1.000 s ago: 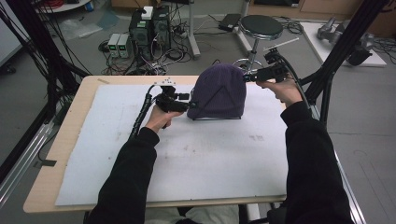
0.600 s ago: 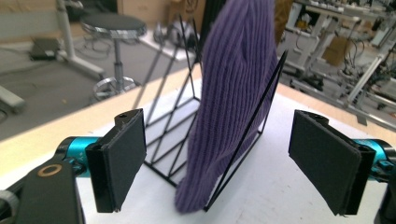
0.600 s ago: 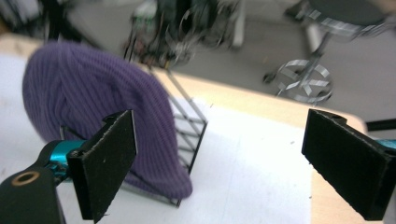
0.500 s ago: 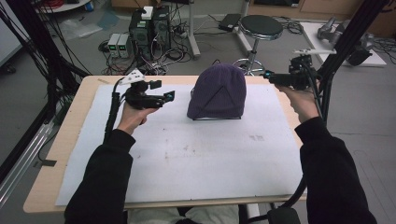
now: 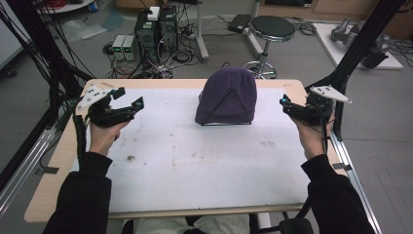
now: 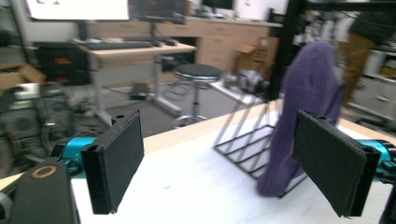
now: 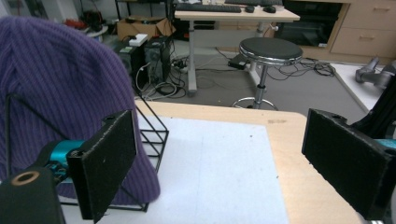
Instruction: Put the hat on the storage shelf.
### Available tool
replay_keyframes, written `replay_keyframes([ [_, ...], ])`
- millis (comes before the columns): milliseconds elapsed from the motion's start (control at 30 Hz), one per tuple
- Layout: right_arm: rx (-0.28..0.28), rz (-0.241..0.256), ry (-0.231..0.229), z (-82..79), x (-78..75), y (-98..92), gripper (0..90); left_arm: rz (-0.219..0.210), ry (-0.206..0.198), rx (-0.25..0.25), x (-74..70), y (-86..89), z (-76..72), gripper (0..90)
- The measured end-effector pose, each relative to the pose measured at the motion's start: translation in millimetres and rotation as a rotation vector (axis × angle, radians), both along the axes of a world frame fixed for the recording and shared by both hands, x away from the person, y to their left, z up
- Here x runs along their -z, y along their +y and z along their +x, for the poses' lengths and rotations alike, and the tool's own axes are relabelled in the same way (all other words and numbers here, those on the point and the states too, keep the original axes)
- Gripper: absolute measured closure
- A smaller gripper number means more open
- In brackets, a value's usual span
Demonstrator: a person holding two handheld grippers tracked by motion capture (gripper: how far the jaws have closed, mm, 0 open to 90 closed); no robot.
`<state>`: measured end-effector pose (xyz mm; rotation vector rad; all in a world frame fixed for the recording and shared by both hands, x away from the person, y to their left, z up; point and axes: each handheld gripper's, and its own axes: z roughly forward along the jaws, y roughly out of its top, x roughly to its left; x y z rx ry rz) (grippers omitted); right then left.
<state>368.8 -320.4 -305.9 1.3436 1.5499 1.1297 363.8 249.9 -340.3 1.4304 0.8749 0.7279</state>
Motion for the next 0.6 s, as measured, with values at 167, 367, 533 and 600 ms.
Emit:
replay_keyframes([
  [167,0.001,0.01,-0.032,-12.8,22.0,7.0,9.5,-0.001,-0.058,-0.11,17.6,24.2,-25.1,17.4],
  [367,-0.015,0.003,-0.093,-27.8,45.5,12.5,9.6,-0.035,-0.072,-0.173,35.2,36.9,-46.1,17.4],
  [533,0.026,0.008,-0.178,-44.0,66.5,16.0,9.7,-0.027,-0.058,-0.183,50.7,35.0,-59.9,17.4],
  [600,0.03,0.02,-0.181,-48.9,75.2,16.6,9.7,-0.035,-0.049,-0.199,57.1,36.5,-64.9,17.5],
])
